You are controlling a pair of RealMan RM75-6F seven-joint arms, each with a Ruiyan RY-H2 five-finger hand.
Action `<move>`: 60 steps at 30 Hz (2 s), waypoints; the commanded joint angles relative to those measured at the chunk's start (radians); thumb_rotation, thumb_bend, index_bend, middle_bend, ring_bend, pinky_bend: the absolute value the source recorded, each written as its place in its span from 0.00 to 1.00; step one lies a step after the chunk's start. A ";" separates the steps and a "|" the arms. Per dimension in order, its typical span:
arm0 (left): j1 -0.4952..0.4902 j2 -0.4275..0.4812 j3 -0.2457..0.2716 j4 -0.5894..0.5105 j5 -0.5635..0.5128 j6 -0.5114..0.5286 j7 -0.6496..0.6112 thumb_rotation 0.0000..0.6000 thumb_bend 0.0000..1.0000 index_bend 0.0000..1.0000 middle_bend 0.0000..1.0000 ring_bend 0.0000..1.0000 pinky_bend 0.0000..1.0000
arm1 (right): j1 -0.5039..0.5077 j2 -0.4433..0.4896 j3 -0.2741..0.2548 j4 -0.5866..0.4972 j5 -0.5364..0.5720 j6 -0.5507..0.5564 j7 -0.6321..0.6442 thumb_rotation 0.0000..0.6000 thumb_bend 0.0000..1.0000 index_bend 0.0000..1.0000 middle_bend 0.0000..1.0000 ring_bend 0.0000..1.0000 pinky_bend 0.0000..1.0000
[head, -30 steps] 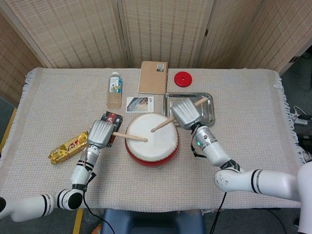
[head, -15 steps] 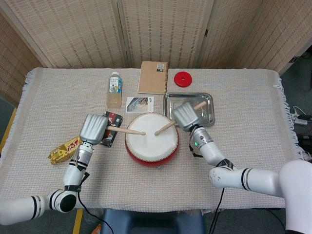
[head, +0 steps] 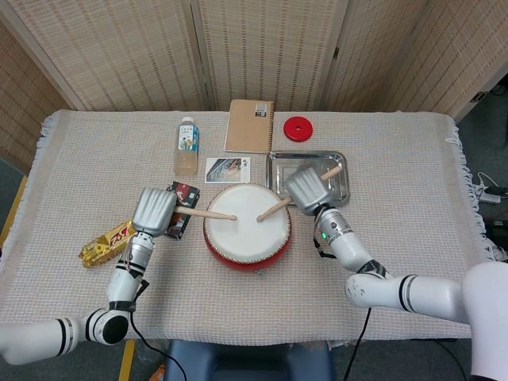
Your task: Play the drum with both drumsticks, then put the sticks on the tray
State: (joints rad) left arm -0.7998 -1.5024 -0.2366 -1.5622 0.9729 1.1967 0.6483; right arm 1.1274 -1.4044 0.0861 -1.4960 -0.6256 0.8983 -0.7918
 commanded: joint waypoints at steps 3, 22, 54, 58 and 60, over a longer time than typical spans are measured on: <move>0.009 0.021 0.000 -0.024 0.016 -0.002 -0.008 1.00 0.47 1.00 1.00 1.00 1.00 | 0.003 -0.007 0.019 -0.004 -0.020 0.016 0.020 1.00 0.69 1.00 1.00 1.00 1.00; 0.021 0.035 -0.011 -0.030 0.021 0.016 -0.024 1.00 0.47 1.00 1.00 1.00 1.00 | -0.012 -0.041 -0.016 0.053 -0.012 -0.026 0.014 1.00 0.69 1.00 1.00 1.00 1.00; 0.139 0.132 -0.009 -0.050 0.062 0.072 -0.210 1.00 0.47 1.00 1.00 1.00 1.00 | -0.115 0.023 0.091 0.246 -0.155 -0.206 0.472 1.00 0.68 1.00 1.00 0.94 1.00; 0.159 0.153 -0.001 -0.060 0.067 0.072 -0.224 1.00 0.47 1.00 1.00 1.00 1.00 | -0.100 -0.063 0.093 0.403 -0.163 -0.288 0.523 1.00 0.65 1.00 1.00 0.89 0.98; 0.164 0.162 -0.001 -0.064 0.065 0.068 -0.229 1.00 0.47 1.00 1.00 1.00 1.00 | -0.091 -0.097 0.097 0.465 -0.159 -0.322 0.542 1.00 0.61 1.00 1.00 0.86 0.97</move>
State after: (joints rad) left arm -0.6378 -1.3428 -0.2378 -1.6242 1.0388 1.2666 0.4215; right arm 1.0201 -1.4344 0.1826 -1.1218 -0.7832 0.6432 -0.2956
